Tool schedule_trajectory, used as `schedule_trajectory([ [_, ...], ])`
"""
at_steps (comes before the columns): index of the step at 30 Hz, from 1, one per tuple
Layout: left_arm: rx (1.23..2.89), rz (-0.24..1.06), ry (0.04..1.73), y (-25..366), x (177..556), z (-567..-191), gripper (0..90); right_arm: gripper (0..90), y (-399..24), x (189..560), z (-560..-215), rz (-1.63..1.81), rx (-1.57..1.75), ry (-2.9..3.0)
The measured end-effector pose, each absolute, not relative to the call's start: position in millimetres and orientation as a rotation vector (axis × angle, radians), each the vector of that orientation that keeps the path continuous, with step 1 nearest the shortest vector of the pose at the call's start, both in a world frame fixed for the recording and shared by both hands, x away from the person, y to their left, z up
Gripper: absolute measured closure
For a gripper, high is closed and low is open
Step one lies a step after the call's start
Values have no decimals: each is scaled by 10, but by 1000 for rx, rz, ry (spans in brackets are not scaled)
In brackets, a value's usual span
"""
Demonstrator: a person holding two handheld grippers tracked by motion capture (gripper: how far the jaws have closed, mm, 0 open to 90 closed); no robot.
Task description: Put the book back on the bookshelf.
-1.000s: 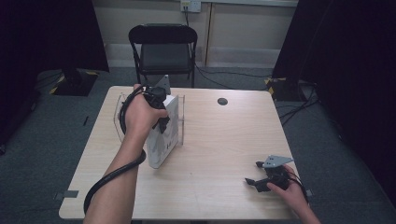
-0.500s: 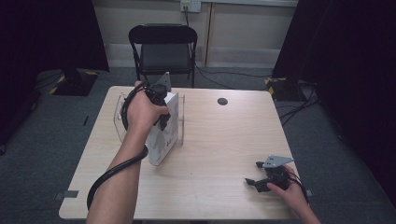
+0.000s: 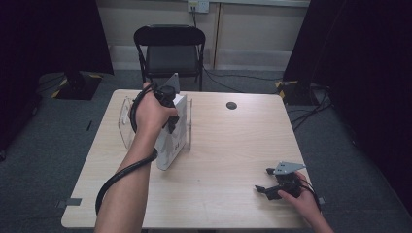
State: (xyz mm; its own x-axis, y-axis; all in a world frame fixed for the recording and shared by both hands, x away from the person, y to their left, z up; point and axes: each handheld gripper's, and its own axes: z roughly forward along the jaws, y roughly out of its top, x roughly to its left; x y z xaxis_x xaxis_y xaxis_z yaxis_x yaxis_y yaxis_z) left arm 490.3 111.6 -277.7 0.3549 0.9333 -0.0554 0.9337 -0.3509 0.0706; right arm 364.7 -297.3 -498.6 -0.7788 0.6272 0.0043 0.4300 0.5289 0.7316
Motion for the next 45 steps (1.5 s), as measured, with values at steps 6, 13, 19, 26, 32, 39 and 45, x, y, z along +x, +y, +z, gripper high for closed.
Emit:
schedule_trajectory([
  [6, 2495, -14, 1745, 1132, 4944, -2788, 531, 141, -2973, 3647, -4986, 1095, 888, 2511],
  [13, 2492, -6, 1759, 1082, 5008, -2816, 531, 141, -2972, 3646, -4985, 1095, 890, 2512],
  [19, 2480, -9, 1769, 1056, 5051, -2836, 531, 140, -2973, 3646, -4986, 1095, 888, 2511],
  [26, 2465, -3, 1776, 1057, 5107, -2820, 531, 141, -2973, 3645, -4986, 1096, 889, 2512],
  [32, 2484, 6, 1777, 1017, 5137, -2820, 531, 141, -2973, 3645, -4985, 1095, 889, 2512],
  [39, 2487, 11, 1772, 978, 5173, -2813, 531, 141, -2974, 3643, -4985, 1096, 891, 2513],
  [45, 2474, 25, 1787, 974, 5204, -2800, 531, 140, -2973, 3643, -4985, 1096, 891, 2513],
])
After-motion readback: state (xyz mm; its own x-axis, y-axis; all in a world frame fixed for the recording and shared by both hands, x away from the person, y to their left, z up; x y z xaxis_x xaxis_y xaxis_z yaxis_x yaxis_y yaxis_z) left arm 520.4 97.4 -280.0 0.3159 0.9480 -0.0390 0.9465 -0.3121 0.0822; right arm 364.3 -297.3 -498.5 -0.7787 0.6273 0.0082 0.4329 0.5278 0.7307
